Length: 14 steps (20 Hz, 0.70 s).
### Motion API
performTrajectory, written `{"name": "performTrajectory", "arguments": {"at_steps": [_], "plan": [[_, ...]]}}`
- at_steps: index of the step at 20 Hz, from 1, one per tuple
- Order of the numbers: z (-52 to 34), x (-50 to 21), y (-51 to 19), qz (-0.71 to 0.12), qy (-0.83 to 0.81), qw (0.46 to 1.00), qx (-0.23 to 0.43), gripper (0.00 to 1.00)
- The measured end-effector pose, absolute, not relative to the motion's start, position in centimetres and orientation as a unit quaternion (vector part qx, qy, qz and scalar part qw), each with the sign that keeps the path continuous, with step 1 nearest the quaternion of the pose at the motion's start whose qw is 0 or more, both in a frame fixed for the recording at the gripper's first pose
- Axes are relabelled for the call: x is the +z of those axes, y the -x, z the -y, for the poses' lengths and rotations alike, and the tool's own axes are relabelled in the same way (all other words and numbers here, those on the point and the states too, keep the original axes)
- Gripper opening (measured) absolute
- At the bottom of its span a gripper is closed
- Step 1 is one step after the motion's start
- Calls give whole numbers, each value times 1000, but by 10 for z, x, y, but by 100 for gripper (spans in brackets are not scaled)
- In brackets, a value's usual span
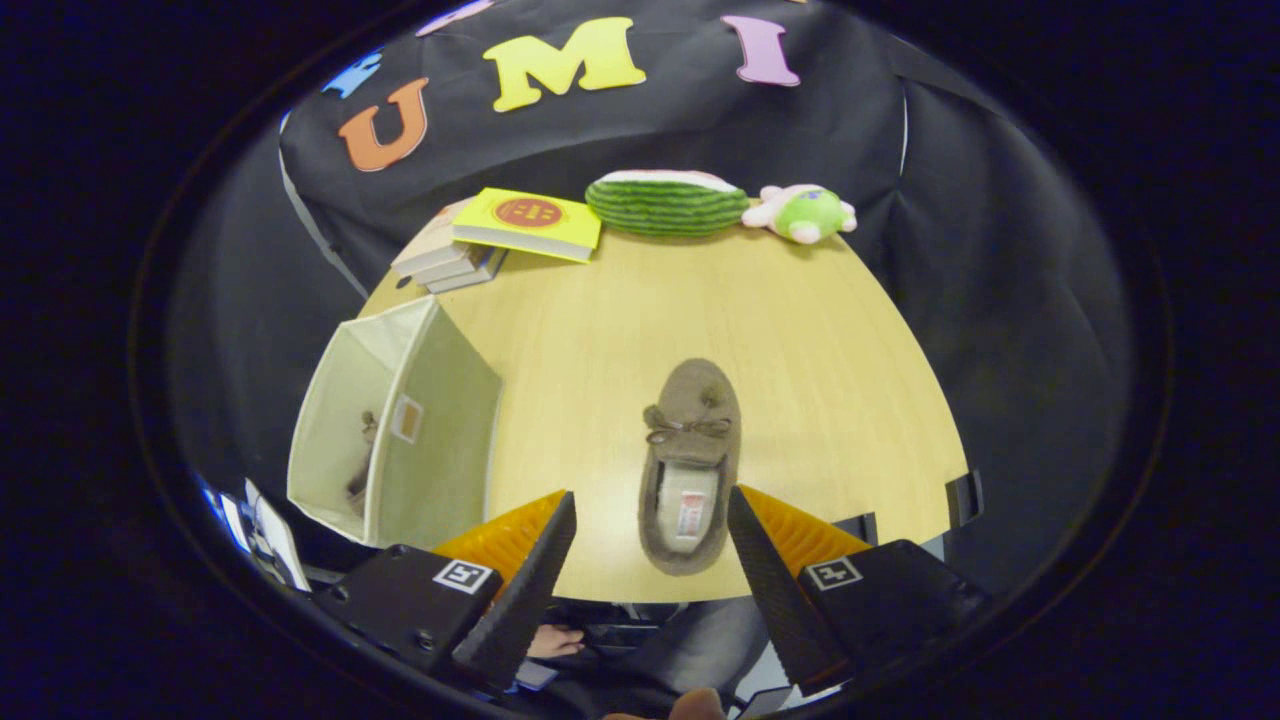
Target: Open the storage box then place both shoes into the box .Put the left shoe in first, then the right shoe, with the right side of both shoes facing outward in a uniform manner.
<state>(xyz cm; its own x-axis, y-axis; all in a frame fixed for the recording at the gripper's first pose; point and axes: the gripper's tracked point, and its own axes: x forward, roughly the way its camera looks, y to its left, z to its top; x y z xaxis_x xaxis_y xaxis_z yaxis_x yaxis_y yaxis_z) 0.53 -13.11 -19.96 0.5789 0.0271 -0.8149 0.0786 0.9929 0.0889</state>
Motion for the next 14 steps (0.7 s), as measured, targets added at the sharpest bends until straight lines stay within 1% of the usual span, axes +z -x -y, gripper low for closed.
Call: {"name": "performTrajectory", "arguments": {"at_steps": [1, 2, 8, 11, 12, 14], "plan": [[139, -208, -8, -469, -62, 881, -16, 98], [146, -216, -11, -480, -71, 875, -16, 94], [164, -268, -22, -543, -114, 832, -14, 92], [171, -282, -29, -557, -118, 822, -14, 83], [172, -287, -31, -561, -124, 818, -15, 78], [174, -295, -33, -568, -133, 812, -15, 63]]}}
